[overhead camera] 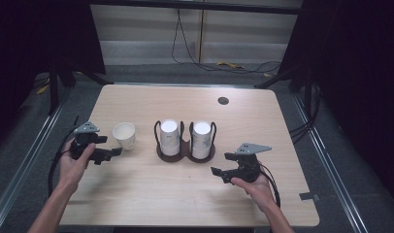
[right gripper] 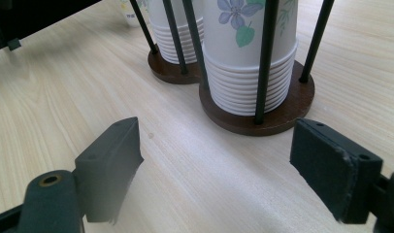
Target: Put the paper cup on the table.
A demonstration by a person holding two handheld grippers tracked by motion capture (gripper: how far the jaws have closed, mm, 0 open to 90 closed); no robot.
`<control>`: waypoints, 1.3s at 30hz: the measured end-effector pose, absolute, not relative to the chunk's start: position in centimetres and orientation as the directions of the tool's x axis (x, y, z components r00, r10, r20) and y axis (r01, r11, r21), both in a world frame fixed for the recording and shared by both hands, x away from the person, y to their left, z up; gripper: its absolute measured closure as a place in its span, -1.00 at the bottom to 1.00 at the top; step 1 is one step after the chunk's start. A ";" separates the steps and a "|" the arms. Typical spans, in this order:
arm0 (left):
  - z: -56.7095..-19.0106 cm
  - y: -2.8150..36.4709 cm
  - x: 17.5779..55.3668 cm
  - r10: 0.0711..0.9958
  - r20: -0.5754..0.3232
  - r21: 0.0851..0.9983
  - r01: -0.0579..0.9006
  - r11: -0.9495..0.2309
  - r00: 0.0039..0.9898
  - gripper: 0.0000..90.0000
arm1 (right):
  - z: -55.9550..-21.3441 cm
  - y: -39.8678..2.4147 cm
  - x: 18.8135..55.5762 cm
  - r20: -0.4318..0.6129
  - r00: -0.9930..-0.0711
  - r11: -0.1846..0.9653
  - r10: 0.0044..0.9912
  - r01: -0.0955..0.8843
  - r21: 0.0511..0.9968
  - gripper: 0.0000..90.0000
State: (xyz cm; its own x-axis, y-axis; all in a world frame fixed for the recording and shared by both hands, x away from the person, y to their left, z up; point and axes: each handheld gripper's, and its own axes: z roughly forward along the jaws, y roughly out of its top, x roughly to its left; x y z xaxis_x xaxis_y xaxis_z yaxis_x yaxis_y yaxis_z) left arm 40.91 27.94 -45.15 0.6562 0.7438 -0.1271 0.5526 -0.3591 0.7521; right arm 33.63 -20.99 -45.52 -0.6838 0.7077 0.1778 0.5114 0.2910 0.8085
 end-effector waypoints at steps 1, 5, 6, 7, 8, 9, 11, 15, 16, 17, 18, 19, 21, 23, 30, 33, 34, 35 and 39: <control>-45.2 27.9 40.9 0.744 -0.127 0.752 0.553 -0.359 0.656 -0.64 | -45.5 -21.0 33.6 0.178 -0.684 0.291 0.708 0.511 0.809 -0.58; -45.7 28.0 39.5 0.757 -0.128 0.763 0.551 -0.337 0.641 -0.65 | -45.6 -21.0 33.6 0.173 -0.684 0.294 0.709 0.509 0.809 -0.58; -45.9 27.8 38.8 0.750 -0.132 0.769 0.545 -0.335 0.648 -0.65 | -45.6 -21.0 33.6 0.171 -0.685 0.295 0.708 0.508 0.809 -0.58; -45.9 27.8 38.8 0.750 -0.132 0.769 0.545 -0.335 0.648 -0.65 | -45.6 -21.0 33.6 0.171 -0.685 0.295 0.708 0.508 0.809 -0.58; -46.0 27.6 38.4 0.746 -0.132 0.771 0.540 -0.337 0.653 -0.65 | -45.6 -20.9 33.6 0.174 -0.682 0.293 0.711 0.511 0.808 -0.58; -46.0 27.4 38.1 0.744 -0.133 0.767 0.543 -0.341 0.655 -0.65 | -45.6 -20.9 33.6 0.175 -0.681 0.292 0.711 0.513 0.807 -0.58; -46.0 27.2 37.6 0.744 -0.127 0.769 0.539 -0.344 0.656 -0.65 | -45.6 -20.8 33.6 0.175 -0.680 0.291 0.712 0.512 0.808 -0.58; -46.1 26.8 36.3 0.743 -0.145 0.771 0.545 -0.329 0.654 -0.65 | -45.7 -20.8 33.6 0.172 -0.674 0.289 0.719 0.514 0.807 -0.58; -46.2 26.7 36.0 0.736 -0.141 0.765 0.545 -0.343 0.662 -0.65 | -45.7 -20.8 33.6 0.181 -0.668 0.280 0.722 0.521 0.806 -0.58; -46.2 26.6 35.6 0.741 -0.137 0.767 0.544 -0.340 0.657 -0.64 | -45.8 -20.8 33.6 0.185 -0.662 0.277 0.727 0.529 0.802 -0.58; -46.2 26.5 35.3 0.741 -0.139 0.771 0.541 -0.335 0.657 -0.64 | -45.9 -20.7 33.5 0.181 -0.661 0.284 0.728 0.531 0.798 -0.58; -46.2 26.5 35.3 0.741 -0.139 0.771 0.541 -0.335 0.657 -0.65 | -46.0 -20.7 33.4 0.181 -0.661 0.289 0.728 0.535 0.794 -0.58; -46.2 26.3 34.8 0.739 -0.136 0.773 0.538 -0.337 0.660 -0.65 | -46.0 -20.7 33.3 0.185 -0.659 0.288 0.729 0.541 0.790 -0.58; -46.2 25.9 34.5 0.735 -0.139 0.776 0.534 -0.336 0.664 -0.65 | -45.9 -20.7 33.2 0.181 -0.655 0.287 0.734 0.540 0.791 -0.58; -47.1 23.3 33.4 0.722 -0.150 0.773 0.535 -0.341 0.676 -0.65 | -46.3 -20.5 31.5 0.165 -0.612 0.270 0.774 0.554 0.788 -0.59; -47.5 22.7 33.1 0.726 -0.160 0.768 0.546 -0.334 0.669 -0.65 | -46.7 -20.5 30.8 0.152 -0.601 0.270 0.785 0.552 0.789 -0.59; -48.1 21.9 32.9 0.723 -0.159 0.768 0.544 -0.338 0.673 -0.65 | -47.1 -20.5 30.4 0.152 -0.582 0.258 0.799 0.560 0.787 -0.59; -48.4 21.5 32.8 0.731 -0.157 0.759 0.555 -0.341 0.664 -0.65 | -47.2 -20.5 30.3 0.151 -0.576 0.256 0.803 0.562 0.786 -0.60; -49.0 20.1 32.6 0.699 -0.153 0.754 0.540 -0.375 0.698 -0.63 | -47.5 -20.3 30.3 0.157 -0.548 0.234 0.822 0.575 0.784 -0.60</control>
